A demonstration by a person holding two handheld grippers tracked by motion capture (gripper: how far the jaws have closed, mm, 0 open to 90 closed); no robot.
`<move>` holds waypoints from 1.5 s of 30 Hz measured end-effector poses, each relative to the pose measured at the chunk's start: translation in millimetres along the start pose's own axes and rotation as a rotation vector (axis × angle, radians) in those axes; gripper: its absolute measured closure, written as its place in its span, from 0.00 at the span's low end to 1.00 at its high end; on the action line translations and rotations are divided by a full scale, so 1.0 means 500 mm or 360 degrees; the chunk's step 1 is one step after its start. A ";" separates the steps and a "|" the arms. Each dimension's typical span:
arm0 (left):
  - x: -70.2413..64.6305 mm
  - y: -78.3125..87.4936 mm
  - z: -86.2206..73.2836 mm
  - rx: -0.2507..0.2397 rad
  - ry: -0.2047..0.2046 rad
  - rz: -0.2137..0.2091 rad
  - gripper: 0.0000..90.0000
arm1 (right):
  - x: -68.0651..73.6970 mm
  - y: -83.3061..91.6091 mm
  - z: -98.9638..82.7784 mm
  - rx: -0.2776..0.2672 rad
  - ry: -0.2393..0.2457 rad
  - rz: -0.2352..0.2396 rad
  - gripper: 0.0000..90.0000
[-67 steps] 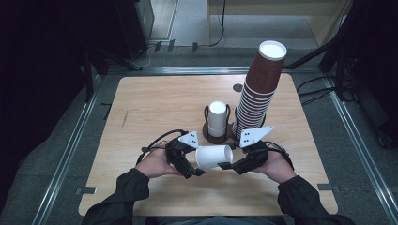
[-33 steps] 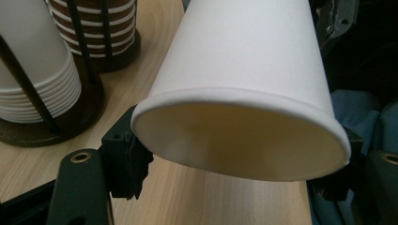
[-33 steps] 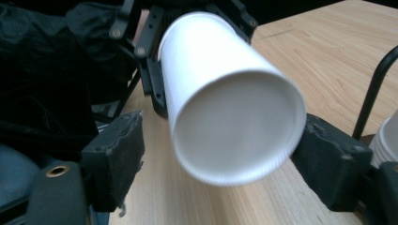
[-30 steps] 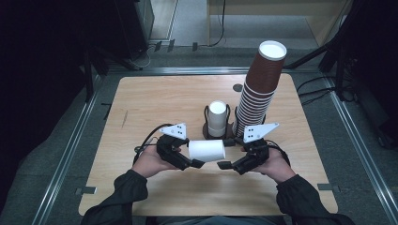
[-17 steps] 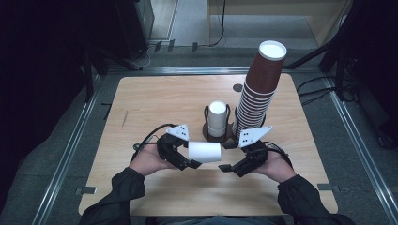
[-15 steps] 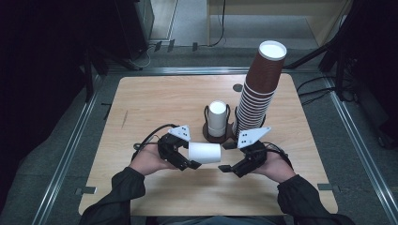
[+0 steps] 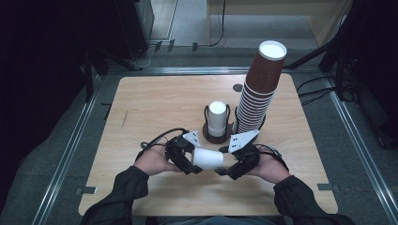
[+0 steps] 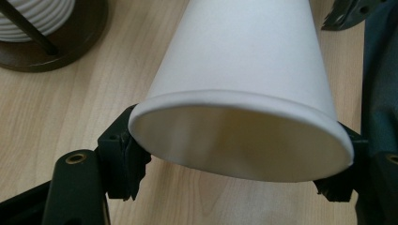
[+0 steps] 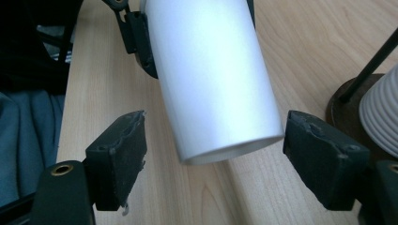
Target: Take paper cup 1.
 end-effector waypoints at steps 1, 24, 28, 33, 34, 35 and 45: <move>-0.002 -0.002 0.000 0.0007 -0.0008 0.0002 0.28 | 0.000 -0.003 -0.001 0.0012 0.0006 0.0001 0.25; -0.018 -0.022 0.007 0.0071 -0.0069 0.0026 0.24 | 0.014 -0.043 -0.005 0.0143 0.0152 0.0013 0.37; -0.015 -0.013 0.011 0.0023 -0.0042 0.0021 0.15 | 0.012 -0.035 0.001 0.0096 0.0125 0.0017 0.38; -0.009 0.006 0.014 -0.0095 0.0005 -0.0003 0.13 | 0.001 -0.010 0.008 0.0007 0.0082 -0.0004 0.38; -0.008 0.010 0.015 -0.0120 0.0009 -0.0006 0.13 | 0.001 -0.005 0.008 -0.0006 0.0065 0.0002 0.38; -0.006 0.014 0.015 -0.0152 0.0018 0.0002 0.13 | -0.001 0.000 0.010 -0.0029 0.0062 0.0003 0.38; -0.001 0.036 0.023 -0.0391 0.0092 -0.0049 0.14 | -0.014 0.036 0.021 -0.0204 0.0021 -0.0009 0.37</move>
Point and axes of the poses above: each handheld gripper's, and its own axes: y roughly backward along the jaws, z roughly out of its top, x roughly to its left, the point moved 7 cm from there along -y, roughly forward along the jaws, and after that the axes turned 1 degree about y, right-handed, at the moved point
